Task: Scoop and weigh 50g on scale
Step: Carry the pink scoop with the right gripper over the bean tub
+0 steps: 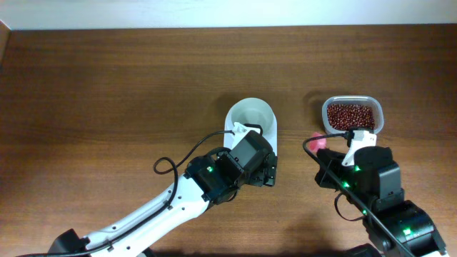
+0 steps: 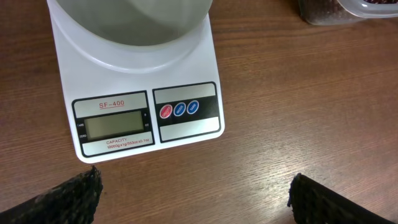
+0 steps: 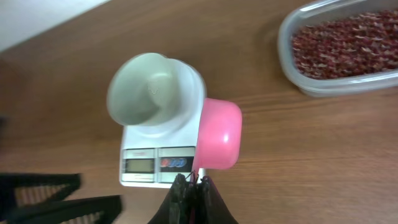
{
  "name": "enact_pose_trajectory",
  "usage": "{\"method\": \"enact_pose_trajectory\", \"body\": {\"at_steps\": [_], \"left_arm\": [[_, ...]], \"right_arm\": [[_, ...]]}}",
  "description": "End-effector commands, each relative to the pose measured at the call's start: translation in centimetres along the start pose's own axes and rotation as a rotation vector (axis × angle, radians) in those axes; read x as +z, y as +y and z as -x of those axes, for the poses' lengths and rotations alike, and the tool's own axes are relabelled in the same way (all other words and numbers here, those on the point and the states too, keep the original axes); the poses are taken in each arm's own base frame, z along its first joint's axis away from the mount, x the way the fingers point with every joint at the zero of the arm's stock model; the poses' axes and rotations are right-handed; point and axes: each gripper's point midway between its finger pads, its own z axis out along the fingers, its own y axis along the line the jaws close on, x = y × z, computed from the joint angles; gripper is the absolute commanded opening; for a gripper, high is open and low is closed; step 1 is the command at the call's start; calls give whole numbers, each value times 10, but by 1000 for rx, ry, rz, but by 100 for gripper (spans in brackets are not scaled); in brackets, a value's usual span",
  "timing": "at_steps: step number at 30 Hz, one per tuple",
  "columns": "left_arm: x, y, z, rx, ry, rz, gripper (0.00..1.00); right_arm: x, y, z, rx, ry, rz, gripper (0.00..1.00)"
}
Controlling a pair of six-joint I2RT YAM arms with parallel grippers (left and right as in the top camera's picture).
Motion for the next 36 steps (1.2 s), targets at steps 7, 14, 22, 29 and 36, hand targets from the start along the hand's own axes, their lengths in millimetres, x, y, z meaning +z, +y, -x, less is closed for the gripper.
{"method": "enact_pose_trajectory", "body": {"at_steps": [7,14,22,29,36], "left_arm": [[-3,0,3,-12,-17,4,99],[-3,0,3,-12,-17,4,99],[-3,0,3,-12,-17,4,99],[-3,0,3,-12,-17,4,99],[-3,0,3,-12,-17,4,99]], "right_arm": [[-9,18,-25,0,140,112,4],[-10,12,-35,6,184,86,4],[-10,4,-39,8,195,49,4],[-8,-15,-25,1,117,-68,4],[-10,-35,-12,-12,45,-184,4]]}}
